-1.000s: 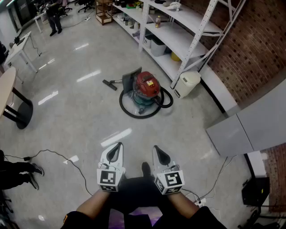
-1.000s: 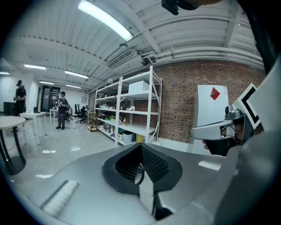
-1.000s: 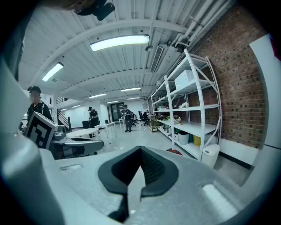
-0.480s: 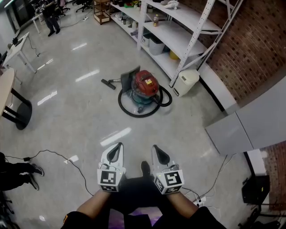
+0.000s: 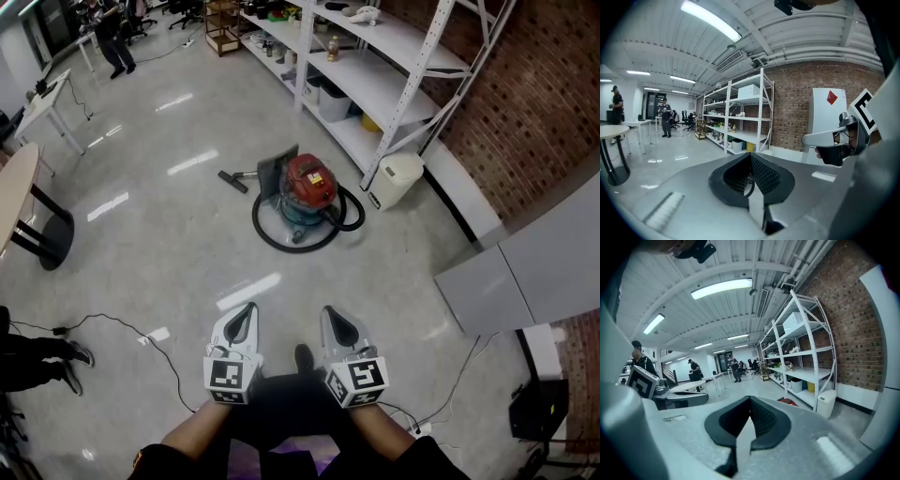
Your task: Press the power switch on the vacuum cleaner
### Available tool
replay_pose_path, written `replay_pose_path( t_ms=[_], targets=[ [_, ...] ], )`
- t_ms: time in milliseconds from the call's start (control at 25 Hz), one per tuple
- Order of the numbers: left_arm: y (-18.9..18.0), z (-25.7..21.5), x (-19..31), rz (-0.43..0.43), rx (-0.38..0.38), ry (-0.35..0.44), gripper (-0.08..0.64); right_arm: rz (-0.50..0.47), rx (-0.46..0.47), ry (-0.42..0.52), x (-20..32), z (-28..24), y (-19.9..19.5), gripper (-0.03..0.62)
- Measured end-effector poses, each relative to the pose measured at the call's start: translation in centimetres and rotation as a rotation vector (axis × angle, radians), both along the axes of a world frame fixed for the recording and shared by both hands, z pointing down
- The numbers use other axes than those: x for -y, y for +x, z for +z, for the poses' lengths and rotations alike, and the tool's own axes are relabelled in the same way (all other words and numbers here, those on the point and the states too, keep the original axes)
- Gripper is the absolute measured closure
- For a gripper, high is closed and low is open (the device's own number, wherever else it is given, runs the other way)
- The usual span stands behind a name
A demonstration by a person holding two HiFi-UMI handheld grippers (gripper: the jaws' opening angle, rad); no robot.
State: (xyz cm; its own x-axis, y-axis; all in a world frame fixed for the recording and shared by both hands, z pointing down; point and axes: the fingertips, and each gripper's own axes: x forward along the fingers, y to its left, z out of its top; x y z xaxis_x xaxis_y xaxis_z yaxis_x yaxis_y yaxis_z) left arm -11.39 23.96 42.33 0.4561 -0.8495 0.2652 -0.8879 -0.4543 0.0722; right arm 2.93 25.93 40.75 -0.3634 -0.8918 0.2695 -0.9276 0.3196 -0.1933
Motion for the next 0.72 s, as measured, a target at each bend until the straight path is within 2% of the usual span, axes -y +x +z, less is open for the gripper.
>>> replay_pose_path(
  t_ms=[320,520,720],
  targets=[
    [4.2,-0.7,0.9,-0.022,0.01,0.018,0.545,-0.031,0.018,0.023,1.1,-0.4,4.0,0.6],
    [7.3,-0.8,0.6,-0.015,-0.008,0.012,0.545,-0.051,0.018,0.039,1.2,-0.3,6.5,0.6],
    [8.8,-1.2,0.7,-0.019,0.007,0.012,0.545,-0.042,0.04,0.04,1.5,-0.1,8.4,0.6]
  ],
)
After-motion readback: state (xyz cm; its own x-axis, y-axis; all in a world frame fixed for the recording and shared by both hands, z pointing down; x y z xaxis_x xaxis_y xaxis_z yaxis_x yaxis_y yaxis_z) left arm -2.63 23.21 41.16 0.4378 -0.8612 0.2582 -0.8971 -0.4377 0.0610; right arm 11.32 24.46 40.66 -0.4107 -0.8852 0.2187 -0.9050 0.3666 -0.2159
